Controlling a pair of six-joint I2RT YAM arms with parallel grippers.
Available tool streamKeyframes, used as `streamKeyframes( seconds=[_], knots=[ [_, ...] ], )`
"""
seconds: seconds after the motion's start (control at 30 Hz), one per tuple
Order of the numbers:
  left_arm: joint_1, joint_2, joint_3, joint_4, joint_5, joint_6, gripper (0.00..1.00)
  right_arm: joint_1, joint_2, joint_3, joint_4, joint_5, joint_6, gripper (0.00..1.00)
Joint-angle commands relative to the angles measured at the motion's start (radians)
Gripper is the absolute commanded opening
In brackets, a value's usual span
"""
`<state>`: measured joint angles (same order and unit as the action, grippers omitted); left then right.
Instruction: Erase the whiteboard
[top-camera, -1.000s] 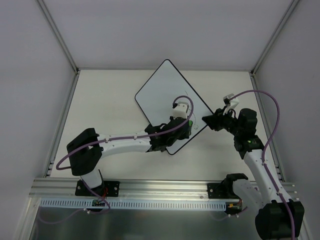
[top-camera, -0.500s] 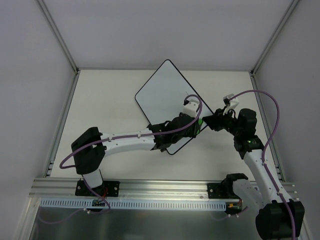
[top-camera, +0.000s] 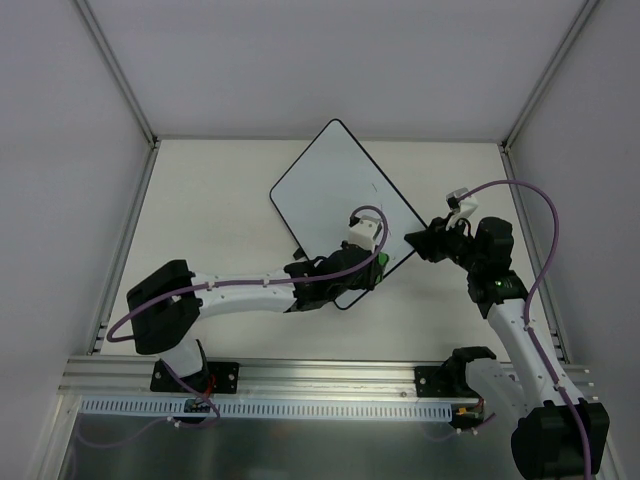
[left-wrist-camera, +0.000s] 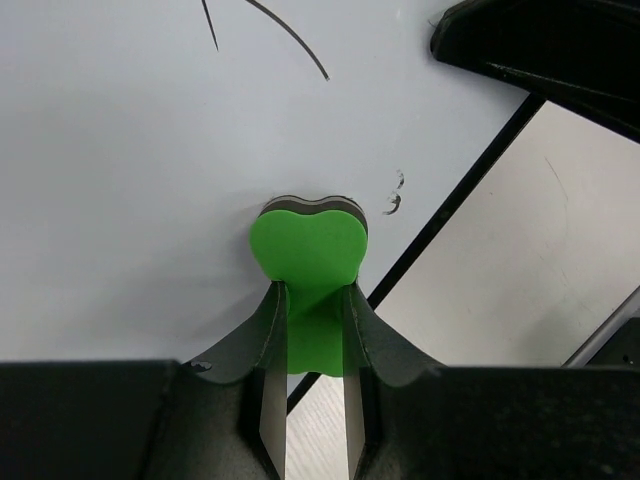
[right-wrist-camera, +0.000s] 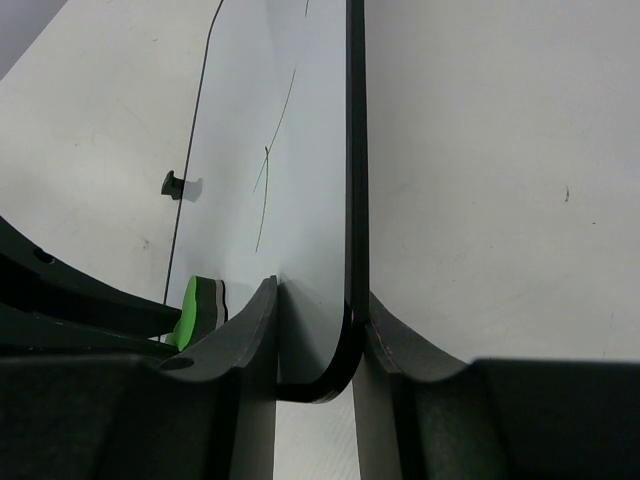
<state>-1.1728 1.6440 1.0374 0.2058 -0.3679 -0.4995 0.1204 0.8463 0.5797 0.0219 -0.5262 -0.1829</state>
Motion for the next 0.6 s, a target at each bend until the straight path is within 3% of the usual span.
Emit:
streamKeyframes(
  seconds=[0.0,0.57],
  knots=[
    [-0.008,0.097,-0.083,-0.197,0.073,-0.050,0.00,0.062,0.000,-0.009,-0.108,-0.054,-0.207,0.00],
    [-0.001,0.036,-0.089,-0.339,0.052,-0.019,0.00,0.062,0.007,-0.007,-0.108,-0.052,-0.211,0.00]
  ],
)
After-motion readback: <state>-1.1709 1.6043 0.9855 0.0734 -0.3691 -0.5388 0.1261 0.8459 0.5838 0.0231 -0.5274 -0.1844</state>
